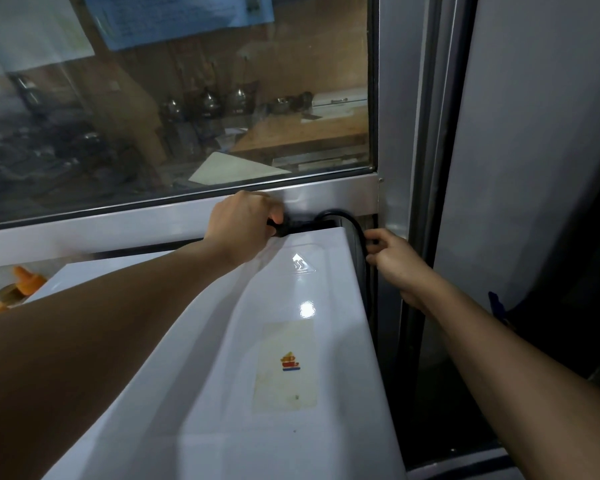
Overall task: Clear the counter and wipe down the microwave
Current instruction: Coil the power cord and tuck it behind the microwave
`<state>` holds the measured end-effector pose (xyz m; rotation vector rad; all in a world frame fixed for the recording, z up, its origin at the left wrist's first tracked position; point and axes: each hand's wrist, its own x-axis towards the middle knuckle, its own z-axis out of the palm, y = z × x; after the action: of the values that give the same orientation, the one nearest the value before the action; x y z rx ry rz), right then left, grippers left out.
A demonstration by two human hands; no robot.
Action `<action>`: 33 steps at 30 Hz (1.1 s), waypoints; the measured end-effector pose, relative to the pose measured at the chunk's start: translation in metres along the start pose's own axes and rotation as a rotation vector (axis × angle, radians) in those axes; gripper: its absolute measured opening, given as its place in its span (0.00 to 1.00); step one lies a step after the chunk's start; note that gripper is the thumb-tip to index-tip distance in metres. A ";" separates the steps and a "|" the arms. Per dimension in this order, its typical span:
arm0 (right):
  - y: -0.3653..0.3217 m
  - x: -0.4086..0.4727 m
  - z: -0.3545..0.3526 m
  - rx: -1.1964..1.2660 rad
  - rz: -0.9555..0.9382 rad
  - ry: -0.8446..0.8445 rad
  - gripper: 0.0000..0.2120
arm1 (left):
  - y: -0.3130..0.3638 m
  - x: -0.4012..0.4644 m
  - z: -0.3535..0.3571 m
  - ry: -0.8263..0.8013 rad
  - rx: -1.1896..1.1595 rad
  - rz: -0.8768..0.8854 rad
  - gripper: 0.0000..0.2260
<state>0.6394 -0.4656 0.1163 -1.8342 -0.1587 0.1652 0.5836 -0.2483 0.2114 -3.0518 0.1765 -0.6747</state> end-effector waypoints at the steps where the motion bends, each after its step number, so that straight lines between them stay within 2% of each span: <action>1: -0.002 0.001 0.001 0.022 0.005 -0.004 0.23 | 0.000 0.000 0.000 -0.001 0.003 0.003 0.08; 4: -0.005 0.003 0.000 0.069 0.025 -0.019 0.22 | 0.001 0.002 0.001 0.002 0.014 -0.003 0.08; 10: 0.009 0.001 -0.001 0.031 0.049 -0.080 0.28 | 0.003 0.002 0.005 0.045 0.016 -0.008 0.06; 15: 0.005 0.007 -0.003 -0.008 0.056 -0.066 0.25 | 0.005 0.001 0.004 0.029 0.020 -0.013 0.06; 21: 0.007 0.004 -0.009 -0.010 0.067 -0.069 0.26 | 0.005 -0.002 0.004 0.011 0.026 -0.028 0.10; 33: -0.003 -0.012 -0.020 -0.148 -0.053 -0.051 0.28 | 0.009 -0.007 -0.002 0.013 0.041 -0.044 0.14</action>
<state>0.6314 -0.4856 0.1250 -1.9715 -0.2607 0.1667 0.5755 -0.2564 0.2105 -3.0208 0.0945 -0.6924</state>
